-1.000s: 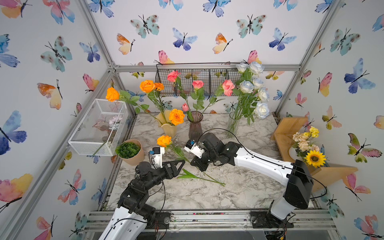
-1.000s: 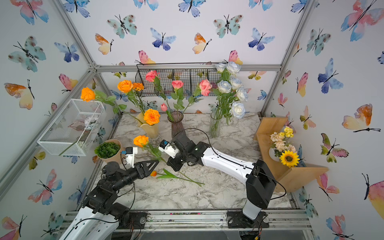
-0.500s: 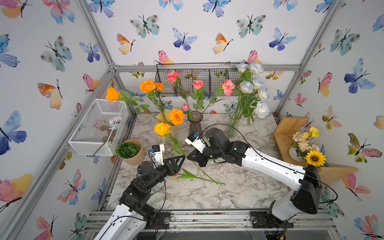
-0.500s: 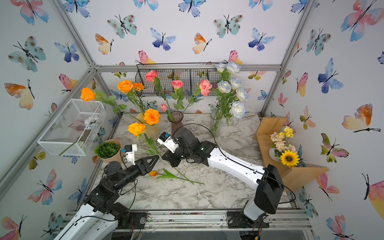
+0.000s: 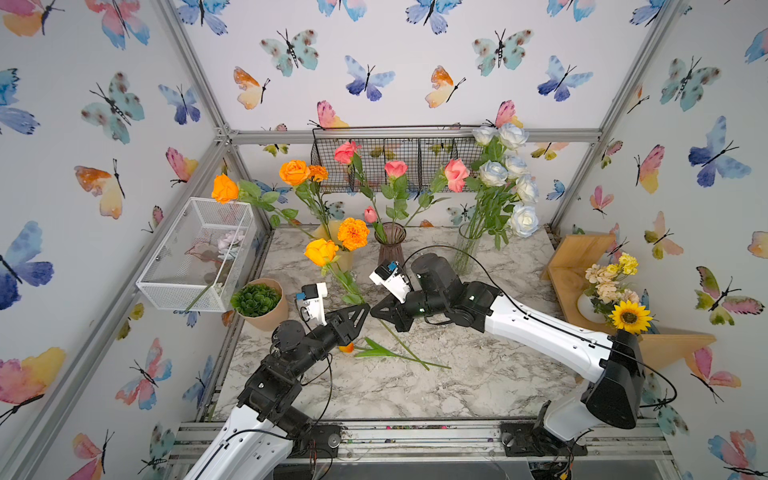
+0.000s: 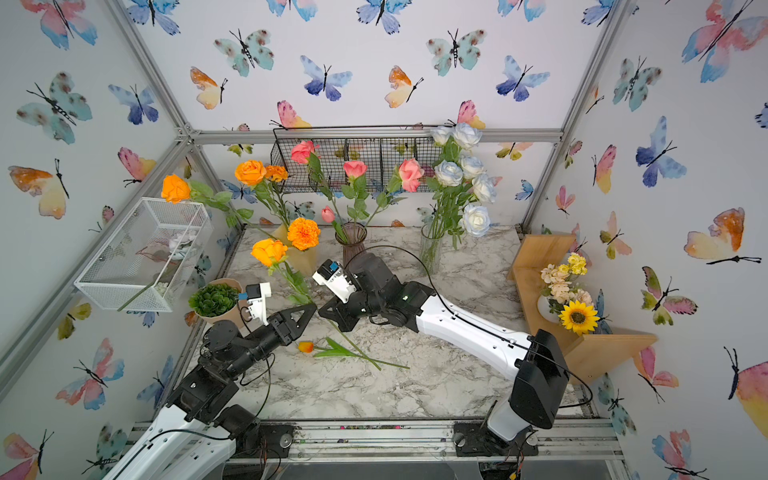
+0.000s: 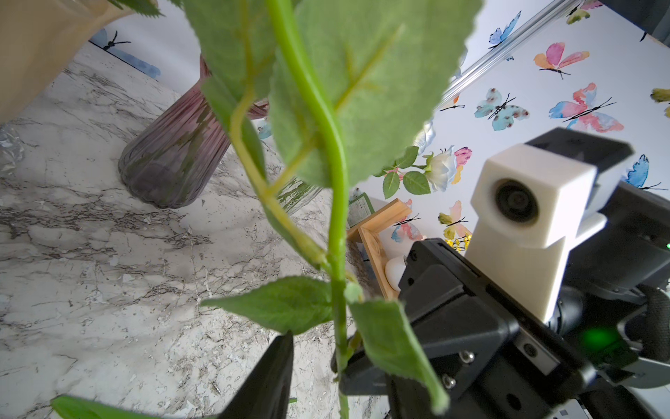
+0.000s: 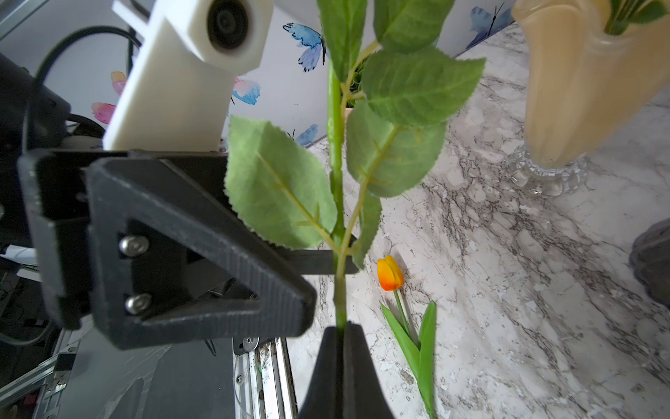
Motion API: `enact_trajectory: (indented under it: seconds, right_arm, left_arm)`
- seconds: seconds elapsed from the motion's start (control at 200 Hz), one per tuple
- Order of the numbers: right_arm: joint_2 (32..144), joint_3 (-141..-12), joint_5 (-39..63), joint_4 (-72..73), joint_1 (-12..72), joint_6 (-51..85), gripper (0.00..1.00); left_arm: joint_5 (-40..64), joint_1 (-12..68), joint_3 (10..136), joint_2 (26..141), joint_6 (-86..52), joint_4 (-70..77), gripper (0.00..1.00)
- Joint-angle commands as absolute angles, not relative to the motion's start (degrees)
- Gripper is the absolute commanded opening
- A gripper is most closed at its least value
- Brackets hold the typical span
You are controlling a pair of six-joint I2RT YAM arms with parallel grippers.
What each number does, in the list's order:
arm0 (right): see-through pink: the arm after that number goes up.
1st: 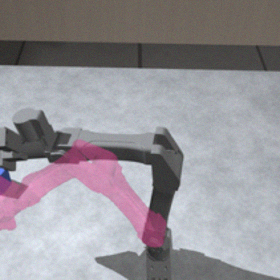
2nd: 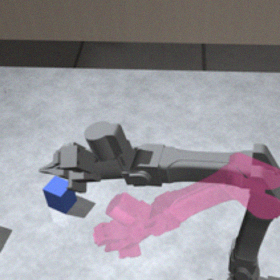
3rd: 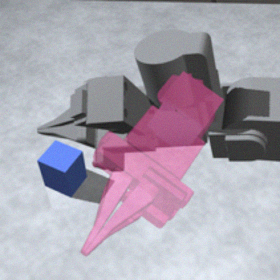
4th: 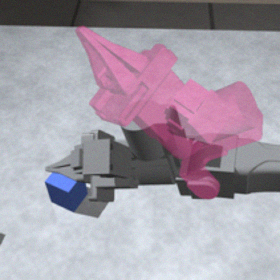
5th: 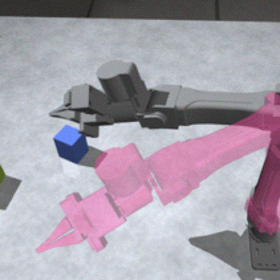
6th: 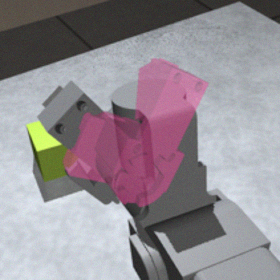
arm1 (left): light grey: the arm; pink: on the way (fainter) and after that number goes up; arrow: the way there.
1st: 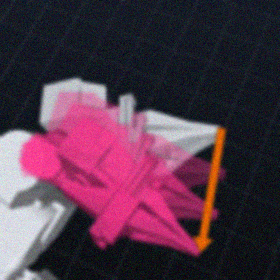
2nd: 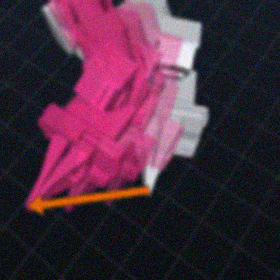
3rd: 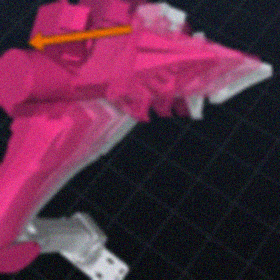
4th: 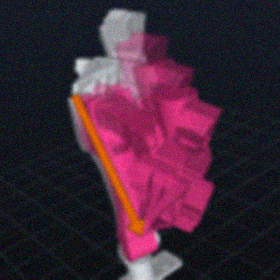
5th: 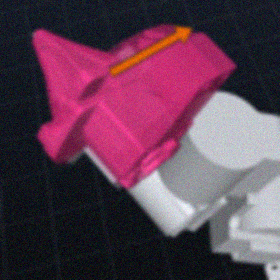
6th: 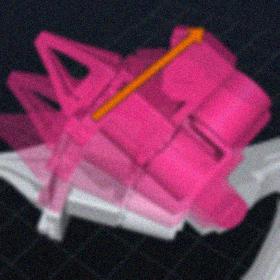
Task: Arrange the flowers in different vases according to their colors
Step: Pick up the flower at the center of the board.
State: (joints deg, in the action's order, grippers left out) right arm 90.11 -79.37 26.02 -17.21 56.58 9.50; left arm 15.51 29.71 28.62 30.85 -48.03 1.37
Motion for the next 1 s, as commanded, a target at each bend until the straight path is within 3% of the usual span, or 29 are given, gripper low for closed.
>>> enact_trajectory:
  seconds: [0.0,0.285,0.445,0.671,0.711,0.771,0.871,0.921,0.996]
  right_arm:
    - [88.8,-80.1,28.0,-15.8,56.8,10.3,0.02]
    - [88.7,-80.1,28.6,-16.0,56.8,10.5,0.02]
    - [88.9,-80.1,28.8,-16.0,56.8,10.5,0.02]
    - [88.7,-80.1,27.7,-16.3,56.8,10.5,0.03]
    - [88.6,-80.1,27.2,-16.3,56.8,10.6,0.12]
    - [88.3,-80.1,26.0,-16.4,56.8,10.7,0.41]
    - [87.2,-80.0,23.0,-16.9,56.8,10.6,0.69]
    - [86.2,-80.0,20.9,-17.4,56.8,10.5,0.96]
    - [84.4,-79.9,16.8,-18.0,56.7,9.7,0.98]
  left_arm:
    - [14.6,29.9,30.2,31.5,-47.2,3.8,0.43]
    - [14.4,29.9,30.6,32.9,-47.0,4.4,0.29]
    - [15.4,29.9,30.6,33.2,-46.9,5.2,0.26]
    - [15.7,30.0,31.7,33.4,-44.9,3.2,0.04]
    - [15.2,30.0,32.5,33.5,-43.9,1.6,0.01]
    - [13.8,30.0,34.6,33.8,-41.8,-1.8,0.0]
    - [9.4,30.0,39.5,34.0,-37.4,-9.4,0.0]
    - [6.0,30.0,42.2,33.9,-35.3,-13.1,0.0]
    - [0.5,30.0,45.8,33.5,-31.5,-16.7,0.0]
